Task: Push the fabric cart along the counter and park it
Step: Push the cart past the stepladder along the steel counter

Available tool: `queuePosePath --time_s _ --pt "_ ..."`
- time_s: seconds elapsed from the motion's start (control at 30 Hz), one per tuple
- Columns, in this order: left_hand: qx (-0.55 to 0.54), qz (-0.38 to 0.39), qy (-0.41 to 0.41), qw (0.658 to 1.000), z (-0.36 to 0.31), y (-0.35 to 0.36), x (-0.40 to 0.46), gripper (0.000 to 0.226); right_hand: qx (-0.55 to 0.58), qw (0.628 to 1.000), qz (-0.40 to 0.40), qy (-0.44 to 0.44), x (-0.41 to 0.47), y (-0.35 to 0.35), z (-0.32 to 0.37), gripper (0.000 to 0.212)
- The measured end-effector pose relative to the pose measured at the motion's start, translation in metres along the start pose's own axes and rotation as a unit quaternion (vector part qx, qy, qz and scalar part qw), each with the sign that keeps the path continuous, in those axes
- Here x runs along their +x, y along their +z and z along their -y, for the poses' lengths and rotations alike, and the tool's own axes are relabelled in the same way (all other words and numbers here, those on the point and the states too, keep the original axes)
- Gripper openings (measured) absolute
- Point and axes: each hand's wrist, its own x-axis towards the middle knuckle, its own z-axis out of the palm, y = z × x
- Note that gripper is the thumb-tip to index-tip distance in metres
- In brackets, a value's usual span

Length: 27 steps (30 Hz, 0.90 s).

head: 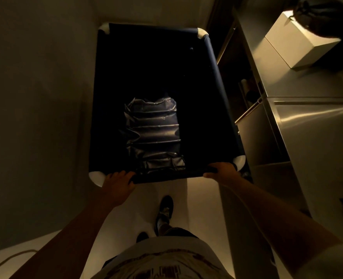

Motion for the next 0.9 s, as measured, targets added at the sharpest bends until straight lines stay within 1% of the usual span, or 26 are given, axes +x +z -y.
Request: queuePosePath --time_s 0.07,0.2,0.23,0.4,0.57,0.73,0.9 --pt "0.007 0.0 -0.005 1.0 -0.001 -0.008 0.012 0.075 0.012 1.0 -0.005 -0.01 0.013 -0.008 0.0 0.048" --pt "0.015 0.007 -0.012 1.0 -0.001 -0.021 0.036 0.052 -0.009 0.999 -0.013 -0.03 0.039 -0.022 -0.002 0.047" --pt "0.018 0.008 -0.015 1.0 -0.001 -0.024 0.042 0.05 -0.01 0.999 -0.017 -0.035 0.045 -0.026 -0.002 0.046" --pt "0.008 0.011 -0.048 0.999 -0.007 -0.041 0.069 0.045 -0.005 0.999 -0.026 -0.045 0.075 -0.041 -0.003 0.044" --pt "-0.009 0.023 -0.06 0.998 -0.017 -0.055 0.092 0.046 -0.02 0.998 -0.03 -0.054 0.1 -0.05 -0.002 0.043" --pt "-0.024 0.02 -0.062 0.998 -0.022 -0.07 0.11 0.047 -0.046 0.997 -0.036 -0.048 0.117 -0.059 0.004 0.047" --pt "-0.009 0.02 -0.039 0.999 -0.009 -0.079 0.13 0.054 -0.058 0.997 -0.043 -0.027 0.132 -0.063 0.013 0.05"
